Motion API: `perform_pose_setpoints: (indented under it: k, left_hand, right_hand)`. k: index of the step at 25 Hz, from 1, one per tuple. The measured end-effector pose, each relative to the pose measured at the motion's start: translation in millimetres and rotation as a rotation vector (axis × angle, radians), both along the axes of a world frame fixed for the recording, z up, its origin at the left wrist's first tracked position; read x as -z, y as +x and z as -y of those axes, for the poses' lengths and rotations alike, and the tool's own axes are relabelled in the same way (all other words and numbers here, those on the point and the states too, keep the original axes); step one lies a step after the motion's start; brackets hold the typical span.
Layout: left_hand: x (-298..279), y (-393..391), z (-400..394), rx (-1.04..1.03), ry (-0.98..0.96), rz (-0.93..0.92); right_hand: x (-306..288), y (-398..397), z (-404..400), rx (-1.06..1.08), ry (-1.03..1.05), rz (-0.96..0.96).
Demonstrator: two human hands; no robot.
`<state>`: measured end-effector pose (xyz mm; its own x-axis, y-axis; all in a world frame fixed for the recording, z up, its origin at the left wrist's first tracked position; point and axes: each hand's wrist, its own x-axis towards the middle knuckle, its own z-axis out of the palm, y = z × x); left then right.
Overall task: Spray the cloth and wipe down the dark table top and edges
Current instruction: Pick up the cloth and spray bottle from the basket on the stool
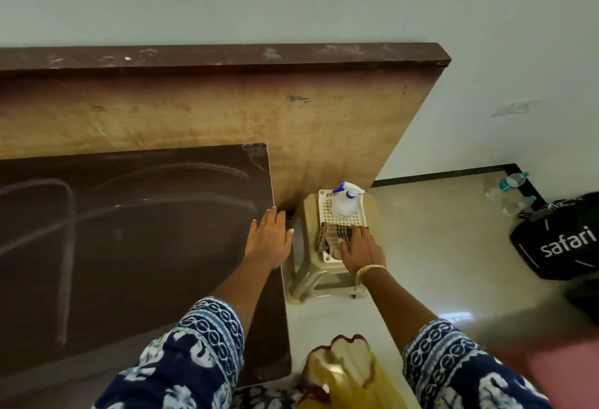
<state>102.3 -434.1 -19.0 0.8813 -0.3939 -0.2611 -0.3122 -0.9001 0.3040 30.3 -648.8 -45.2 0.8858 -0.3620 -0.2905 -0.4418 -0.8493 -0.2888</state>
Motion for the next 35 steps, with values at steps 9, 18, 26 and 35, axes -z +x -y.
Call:
perform_pose_setpoints:
  k: [9,18,26,35]
  left_hand:
    - [19,9,46,-0.035,0.077,-0.013]
    - [67,10,30,0.042,0.221,0.051]
    - [91,1,99,-0.096,0.303,-0.065]
    - [157,16,185,-0.206,-0.082,-0.392]
  right_hand:
    - [30,11,51,-0.024,0.077,-0.050]
    - [75,24,66,0.003,0.169,-0.132]
    - [104,35,110,-0.108,0.240,-0.263]
    - [160,94,160,-0.166,0.243,-0.313]
